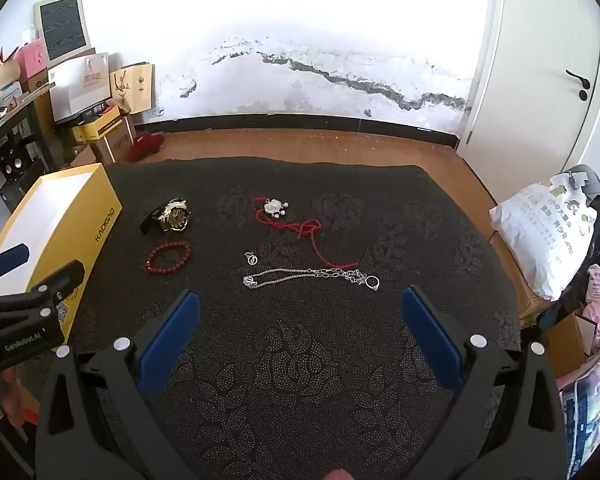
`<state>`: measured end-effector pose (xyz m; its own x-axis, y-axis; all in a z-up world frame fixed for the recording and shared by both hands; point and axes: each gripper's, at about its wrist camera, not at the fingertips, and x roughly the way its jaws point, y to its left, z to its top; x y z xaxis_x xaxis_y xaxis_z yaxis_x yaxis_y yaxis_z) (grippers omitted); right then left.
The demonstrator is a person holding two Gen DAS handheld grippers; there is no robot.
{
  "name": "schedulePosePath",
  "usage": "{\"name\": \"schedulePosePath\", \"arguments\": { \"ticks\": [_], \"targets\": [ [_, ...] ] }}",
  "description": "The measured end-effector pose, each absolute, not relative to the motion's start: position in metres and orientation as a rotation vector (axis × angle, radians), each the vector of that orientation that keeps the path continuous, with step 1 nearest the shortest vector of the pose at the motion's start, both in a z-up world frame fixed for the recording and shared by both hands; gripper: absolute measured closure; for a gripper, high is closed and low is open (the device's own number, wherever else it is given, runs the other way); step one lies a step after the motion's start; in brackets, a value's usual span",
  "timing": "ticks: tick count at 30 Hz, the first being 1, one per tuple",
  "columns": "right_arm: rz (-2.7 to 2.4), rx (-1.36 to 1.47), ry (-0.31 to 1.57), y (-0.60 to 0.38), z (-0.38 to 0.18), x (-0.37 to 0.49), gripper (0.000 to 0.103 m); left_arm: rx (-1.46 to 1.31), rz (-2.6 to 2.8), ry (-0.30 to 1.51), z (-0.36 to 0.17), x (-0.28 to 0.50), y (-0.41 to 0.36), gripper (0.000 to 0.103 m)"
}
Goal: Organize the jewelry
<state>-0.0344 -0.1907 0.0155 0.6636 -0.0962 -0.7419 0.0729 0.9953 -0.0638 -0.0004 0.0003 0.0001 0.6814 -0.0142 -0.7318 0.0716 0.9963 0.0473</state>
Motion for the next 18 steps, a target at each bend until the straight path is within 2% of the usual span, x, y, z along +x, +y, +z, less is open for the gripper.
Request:
{"name": "schedulePosePath", "arguments": {
  "ticks": [18],
  "targets": [
    [-0.093,-0.030,0.842,-0.192,0.015,-0.034,0.006,0.085,-0.043,0.826,-0.007,0.002,0.001,0.006]
  ]
}}
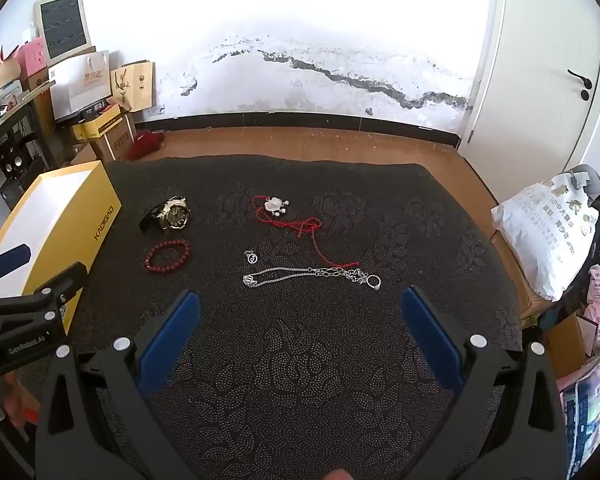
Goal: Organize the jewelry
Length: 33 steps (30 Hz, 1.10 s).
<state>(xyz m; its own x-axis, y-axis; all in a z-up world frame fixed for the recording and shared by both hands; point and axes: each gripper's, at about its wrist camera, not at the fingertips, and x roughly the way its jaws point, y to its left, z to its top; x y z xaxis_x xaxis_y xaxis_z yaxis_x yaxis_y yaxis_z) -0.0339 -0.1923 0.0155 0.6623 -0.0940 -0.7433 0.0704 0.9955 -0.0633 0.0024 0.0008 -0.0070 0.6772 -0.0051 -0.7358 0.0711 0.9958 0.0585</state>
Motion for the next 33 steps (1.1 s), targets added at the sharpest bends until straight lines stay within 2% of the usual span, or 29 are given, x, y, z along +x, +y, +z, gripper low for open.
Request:
{"name": "schedulePosePath", "arguments": {
  "ticks": [33],
  "targets": [
    [-0.097,-0.034,0.841,-0.193,0.015,-0.031,0.006,0.094,-0.038,0.830,-0.006,0.004,-0.003,0.006]
  ]
}}
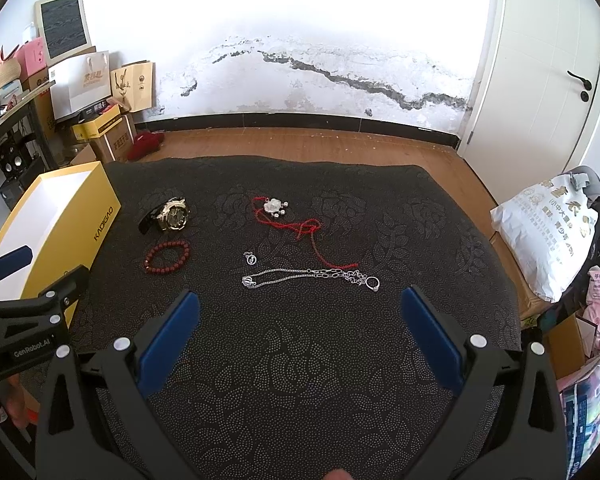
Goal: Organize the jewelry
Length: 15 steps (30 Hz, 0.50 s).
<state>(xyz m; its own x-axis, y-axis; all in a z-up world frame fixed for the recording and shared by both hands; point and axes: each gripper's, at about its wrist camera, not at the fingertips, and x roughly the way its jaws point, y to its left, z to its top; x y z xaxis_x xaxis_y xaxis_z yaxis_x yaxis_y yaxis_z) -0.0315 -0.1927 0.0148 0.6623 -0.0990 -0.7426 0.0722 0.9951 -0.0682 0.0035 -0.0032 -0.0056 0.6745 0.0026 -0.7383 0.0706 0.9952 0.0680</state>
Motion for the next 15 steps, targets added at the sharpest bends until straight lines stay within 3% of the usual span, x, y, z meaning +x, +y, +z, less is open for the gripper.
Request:
{"name": "schedulePosePath", "arguments": {
  "ticks": [15],
  "targets": [
    [-0.098,-0.032,0.841,-0.1923,0.0150,-0.0314,0.006,0.094,-0.035,0.832,-0.0102,0.0051,-0.0023,0.006]
  ]
}}
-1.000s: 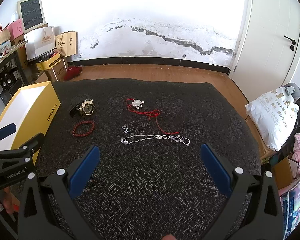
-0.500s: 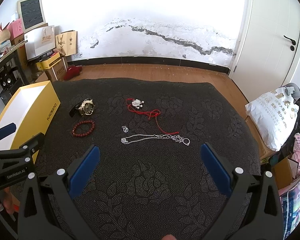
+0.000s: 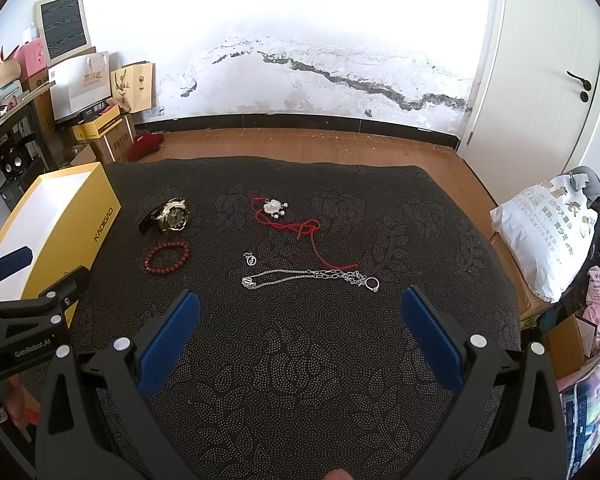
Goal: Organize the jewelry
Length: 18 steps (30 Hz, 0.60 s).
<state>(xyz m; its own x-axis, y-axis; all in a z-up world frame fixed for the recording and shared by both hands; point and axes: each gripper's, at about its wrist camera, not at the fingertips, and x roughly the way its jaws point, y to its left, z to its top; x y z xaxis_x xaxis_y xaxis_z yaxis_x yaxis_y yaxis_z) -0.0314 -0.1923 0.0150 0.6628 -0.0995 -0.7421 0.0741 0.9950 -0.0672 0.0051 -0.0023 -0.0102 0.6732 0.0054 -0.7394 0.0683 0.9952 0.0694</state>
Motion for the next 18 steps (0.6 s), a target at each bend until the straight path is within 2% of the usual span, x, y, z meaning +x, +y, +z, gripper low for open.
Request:
{"name": "schedulePosePath", "arguments": {
  "ticks": [18],
  "targets": [
    [-0.099,-0.033,0.841,-0.1919,0.0150,-0.0314,0.006,0.098,-0.032,0.831,-0.0110,0.0054,-0.0038,0.006]
  ]
}}
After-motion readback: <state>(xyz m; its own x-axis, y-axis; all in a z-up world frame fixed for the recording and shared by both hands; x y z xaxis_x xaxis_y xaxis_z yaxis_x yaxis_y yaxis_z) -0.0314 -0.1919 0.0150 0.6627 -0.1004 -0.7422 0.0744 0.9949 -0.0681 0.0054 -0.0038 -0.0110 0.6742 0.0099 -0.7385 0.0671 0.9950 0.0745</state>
